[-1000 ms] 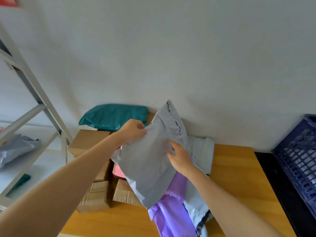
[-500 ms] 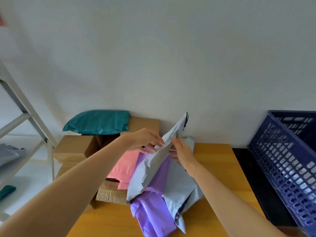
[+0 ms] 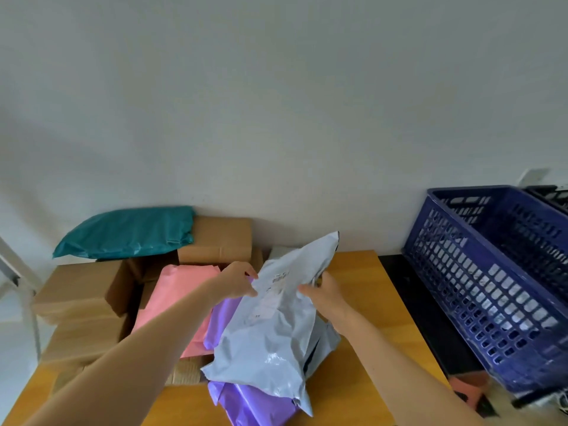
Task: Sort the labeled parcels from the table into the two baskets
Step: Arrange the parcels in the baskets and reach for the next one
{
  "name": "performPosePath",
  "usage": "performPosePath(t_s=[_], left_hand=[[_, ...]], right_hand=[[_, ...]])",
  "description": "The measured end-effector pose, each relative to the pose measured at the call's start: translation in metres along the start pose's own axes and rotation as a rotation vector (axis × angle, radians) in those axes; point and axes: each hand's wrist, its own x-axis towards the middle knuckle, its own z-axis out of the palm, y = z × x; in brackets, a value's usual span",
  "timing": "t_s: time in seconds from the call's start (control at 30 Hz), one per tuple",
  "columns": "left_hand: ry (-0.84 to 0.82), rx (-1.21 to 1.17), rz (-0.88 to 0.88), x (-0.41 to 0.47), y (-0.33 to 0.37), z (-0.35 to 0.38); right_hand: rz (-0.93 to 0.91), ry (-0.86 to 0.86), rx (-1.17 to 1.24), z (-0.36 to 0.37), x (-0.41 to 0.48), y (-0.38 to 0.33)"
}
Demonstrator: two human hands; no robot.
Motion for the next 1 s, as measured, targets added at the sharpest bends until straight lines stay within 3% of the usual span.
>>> performPosePath(t_s=[0.27,0.53,0.67,1.0], left_hand=[[-0.118,-0.011,-0.100,0.011,-0.041,0.028],[-0.069,-0.221,-0.208,0.025,-0.067,0.053],[0.007,-0.216,-0.244,0.036,-0.076,0.059],[0.019,-0.465,-0.351,0.050,-0.068,0.071]], right_hand=[[-0.082,0.075,0.029,0.018,0.002,0.014],[0.010,0.185,-0.009,0.014,0.014,0.036],[0.054,0.249,-0.048,0.005,0.015,0.049],[0.085,0.399,-0.168,-0.013,0.009,0.069]])
